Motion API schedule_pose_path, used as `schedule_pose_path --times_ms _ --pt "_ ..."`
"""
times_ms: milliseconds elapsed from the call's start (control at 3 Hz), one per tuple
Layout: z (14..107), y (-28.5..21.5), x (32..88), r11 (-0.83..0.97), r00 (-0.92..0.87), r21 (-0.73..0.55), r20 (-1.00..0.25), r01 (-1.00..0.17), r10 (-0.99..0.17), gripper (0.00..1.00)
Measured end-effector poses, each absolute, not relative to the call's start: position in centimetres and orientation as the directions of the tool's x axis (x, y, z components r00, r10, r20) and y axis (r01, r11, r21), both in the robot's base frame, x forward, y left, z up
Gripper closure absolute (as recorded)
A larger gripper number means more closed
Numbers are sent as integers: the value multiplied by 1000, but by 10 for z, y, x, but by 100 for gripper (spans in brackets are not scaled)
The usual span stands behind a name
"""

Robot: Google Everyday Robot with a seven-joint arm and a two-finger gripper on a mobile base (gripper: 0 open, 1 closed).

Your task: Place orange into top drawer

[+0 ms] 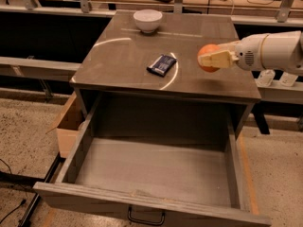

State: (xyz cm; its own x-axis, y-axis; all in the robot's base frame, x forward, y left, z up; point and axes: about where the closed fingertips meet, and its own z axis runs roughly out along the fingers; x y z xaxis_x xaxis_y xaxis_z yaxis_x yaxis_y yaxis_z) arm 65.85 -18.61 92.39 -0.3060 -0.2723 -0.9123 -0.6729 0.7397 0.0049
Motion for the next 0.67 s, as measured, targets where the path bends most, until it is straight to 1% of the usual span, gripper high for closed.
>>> schedule_pose_path --times_ms 333,667 --pt "940 -173 612 678 -298 27 -910 -734 -287 100" --pt "953 -160 554 623 -329 99 -906 -776 -265 100"
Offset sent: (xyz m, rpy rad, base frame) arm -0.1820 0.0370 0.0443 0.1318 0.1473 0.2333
